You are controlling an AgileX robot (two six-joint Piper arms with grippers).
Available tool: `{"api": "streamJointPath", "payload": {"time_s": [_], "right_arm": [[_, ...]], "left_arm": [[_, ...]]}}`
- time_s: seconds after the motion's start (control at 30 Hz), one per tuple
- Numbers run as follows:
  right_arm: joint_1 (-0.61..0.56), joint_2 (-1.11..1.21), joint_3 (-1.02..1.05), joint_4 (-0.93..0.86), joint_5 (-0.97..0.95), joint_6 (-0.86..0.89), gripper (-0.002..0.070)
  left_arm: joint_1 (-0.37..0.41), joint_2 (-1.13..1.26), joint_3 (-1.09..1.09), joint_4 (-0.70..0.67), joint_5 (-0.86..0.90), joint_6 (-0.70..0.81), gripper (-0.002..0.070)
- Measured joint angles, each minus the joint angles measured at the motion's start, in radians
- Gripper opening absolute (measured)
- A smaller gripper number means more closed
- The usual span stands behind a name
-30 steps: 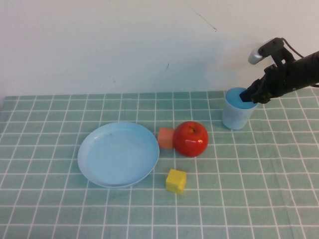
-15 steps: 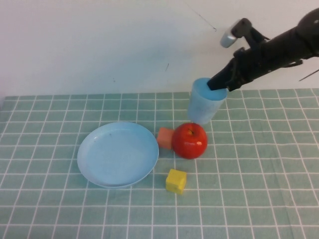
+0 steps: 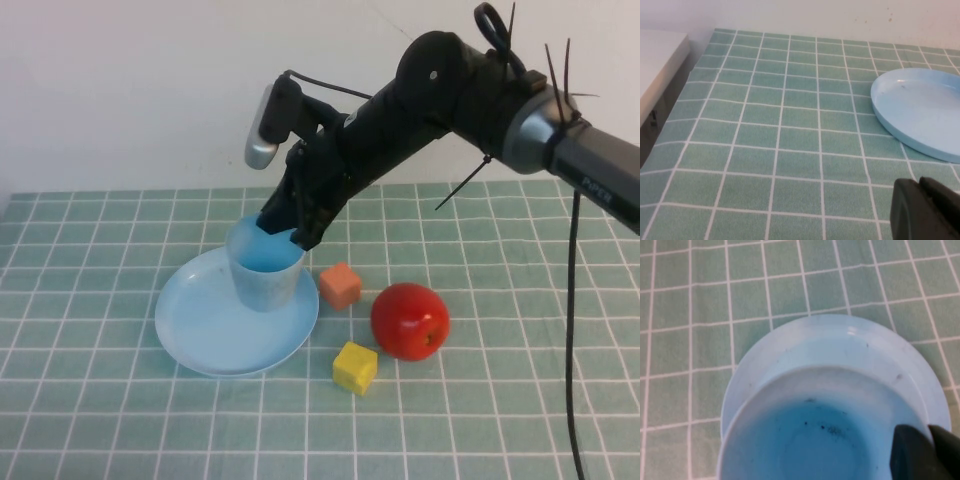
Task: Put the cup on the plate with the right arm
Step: Place the cup on the plate
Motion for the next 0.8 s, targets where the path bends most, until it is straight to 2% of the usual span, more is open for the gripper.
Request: {"api": "streamJointPath", "payload": {"time_s": [0.43, 0.8], "right_arm": [[0.008, 0.079, -0.001, 0.002, -0.144, 0.003, 0.0025], [0.008, 0.119, -0.001, 0.024, -0.166, -0.005, 0.0025]], "left_arm": [[0.000, 0.000, 0.000, 0.000, 0.000, -0.002, -0.0003], [0.000, 0.000, 0.000, 0.000, 0.000, -0.002, -0.0003]]}}
